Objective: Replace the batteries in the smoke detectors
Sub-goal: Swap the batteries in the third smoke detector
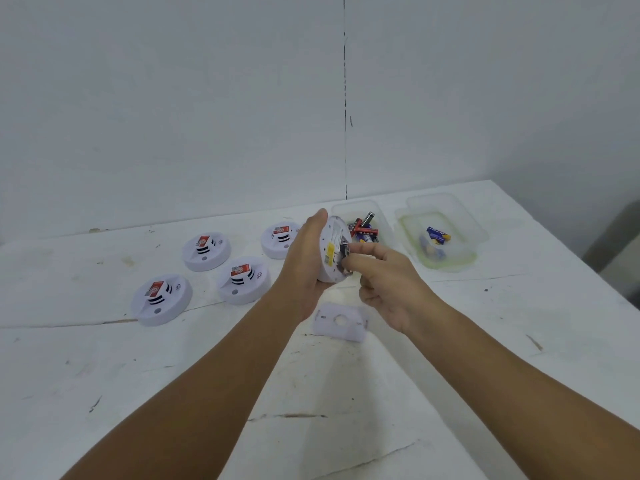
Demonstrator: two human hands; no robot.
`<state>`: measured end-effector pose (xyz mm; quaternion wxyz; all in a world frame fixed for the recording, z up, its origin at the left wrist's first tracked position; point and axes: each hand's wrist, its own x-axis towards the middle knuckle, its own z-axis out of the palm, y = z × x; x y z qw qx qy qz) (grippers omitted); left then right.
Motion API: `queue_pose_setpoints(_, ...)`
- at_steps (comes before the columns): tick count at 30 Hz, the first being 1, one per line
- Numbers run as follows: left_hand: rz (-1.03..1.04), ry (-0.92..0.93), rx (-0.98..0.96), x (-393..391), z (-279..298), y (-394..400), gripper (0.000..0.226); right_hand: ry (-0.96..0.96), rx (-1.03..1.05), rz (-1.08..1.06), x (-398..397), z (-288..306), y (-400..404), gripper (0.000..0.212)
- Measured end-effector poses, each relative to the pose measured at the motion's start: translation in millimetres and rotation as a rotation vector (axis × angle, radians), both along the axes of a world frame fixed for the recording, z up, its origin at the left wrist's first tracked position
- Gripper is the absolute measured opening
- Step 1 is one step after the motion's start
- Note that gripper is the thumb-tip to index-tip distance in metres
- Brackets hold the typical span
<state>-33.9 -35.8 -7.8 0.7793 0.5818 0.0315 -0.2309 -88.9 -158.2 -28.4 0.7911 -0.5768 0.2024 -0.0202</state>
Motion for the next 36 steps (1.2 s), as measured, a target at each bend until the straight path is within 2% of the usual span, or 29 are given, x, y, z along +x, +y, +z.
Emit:
queue_pose_setpoints(3, -0.037, -0.012, -0.028, 0.5, 5.7, -15.9, 0.046, -0.062, -0.04, -0.02, -3.1, 6.5, -22.9, 0.036)
queue_pose_setpoints(6, -0.047, -0.018, -0.027, 2.8, 8.5, -32.1, 0.045, -0.114, -0.166, -0.06, -4.6, 14.9, -55.2, 0.038)
queue_pose_setpoints(11, -0.036, -0.017, -0.014, 6.3, 13.5, -56.8, 0.057, -0.115, -0.536, -0.143, 6.2, 21.8, -113.0, 0.033)
queue_pose_setpoints(14, -0.025, -0.009, -0.012, 9.8, 15.9, -66.8, 0.052, -0.098, -0.737, -0.128, 18.5, 21.1, -142.5, 0.025)
queue_pose_setpoints(19, -0.031, 0.019, -0.017, 21.0, 12.0, -74.8, 0.047, 0.019, -1.112, 0.034, 43.8, 15.2, -176.4, 0.018)
queue_pose_setpoints(23, -0.039, 0.032, -0.026, 27.4, 10.7, -76.9, 0.047, 0.136, -1.32, 0.192, 58.2, 12.4, -189.2, 0.017)
queue_pose_setpoints(27, -0.038, 0.03, -0.022, 31.8, 8.8, -79.7, 0.048, 0.229, -1.413, 0.309, 65.1, 9.6, -191.5, 0.016)
queue_pose_setpoints(33, -0.022, 0.026, -0.02, 37.1, 6.6, -80.1, 0.048, 0.239, -1.409, 0.3, 67.5, 13.3, -199.6, 0.029)
queue_pose_setpoints(36, -0.023, 0.009, -0.001, 38.9, 6.8, -78.2, 0.047, 0.184, -1.373, 0.221, 70.6, 17.8, -201.5, 0.018)
